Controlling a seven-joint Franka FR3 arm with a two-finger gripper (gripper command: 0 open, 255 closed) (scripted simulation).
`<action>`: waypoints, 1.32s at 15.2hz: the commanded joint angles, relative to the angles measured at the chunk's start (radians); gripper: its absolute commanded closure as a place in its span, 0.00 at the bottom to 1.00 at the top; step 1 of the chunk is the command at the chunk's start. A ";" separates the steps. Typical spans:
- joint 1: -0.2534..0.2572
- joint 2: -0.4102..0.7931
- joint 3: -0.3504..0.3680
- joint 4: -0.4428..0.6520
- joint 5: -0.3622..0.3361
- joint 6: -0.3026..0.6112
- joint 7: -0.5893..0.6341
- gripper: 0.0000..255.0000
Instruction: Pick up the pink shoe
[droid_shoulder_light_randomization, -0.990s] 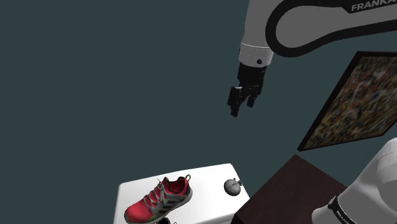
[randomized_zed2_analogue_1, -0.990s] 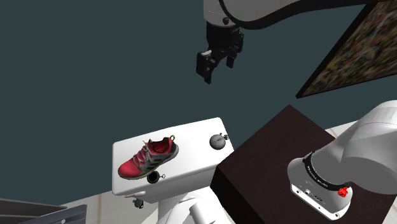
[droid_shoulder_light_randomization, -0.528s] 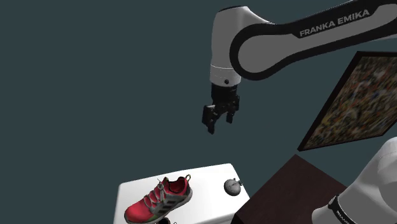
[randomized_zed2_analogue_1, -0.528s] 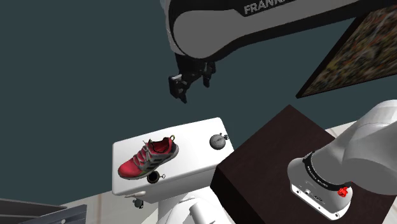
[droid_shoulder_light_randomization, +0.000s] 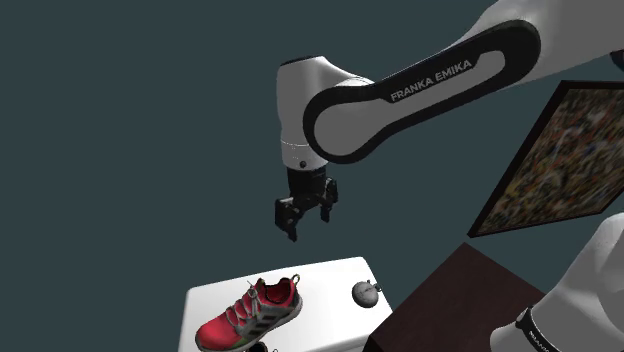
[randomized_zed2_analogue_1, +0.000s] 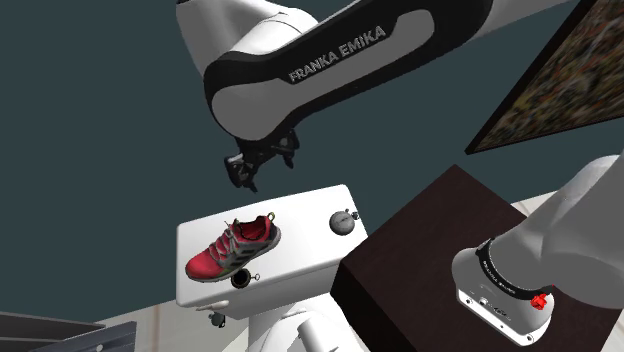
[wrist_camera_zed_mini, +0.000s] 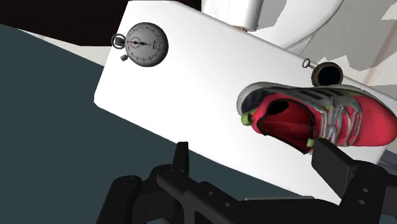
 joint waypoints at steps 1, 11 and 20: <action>0.024 0.091 0.008 0.063 -0.028 0.006 0.048 0.00; 0.182 0.501 -0.011 0.426 -0.115 -0.036 0.204 0.00; 0.194 0.562 -0.027 0.416 -0.134 0.033 0.206 0.00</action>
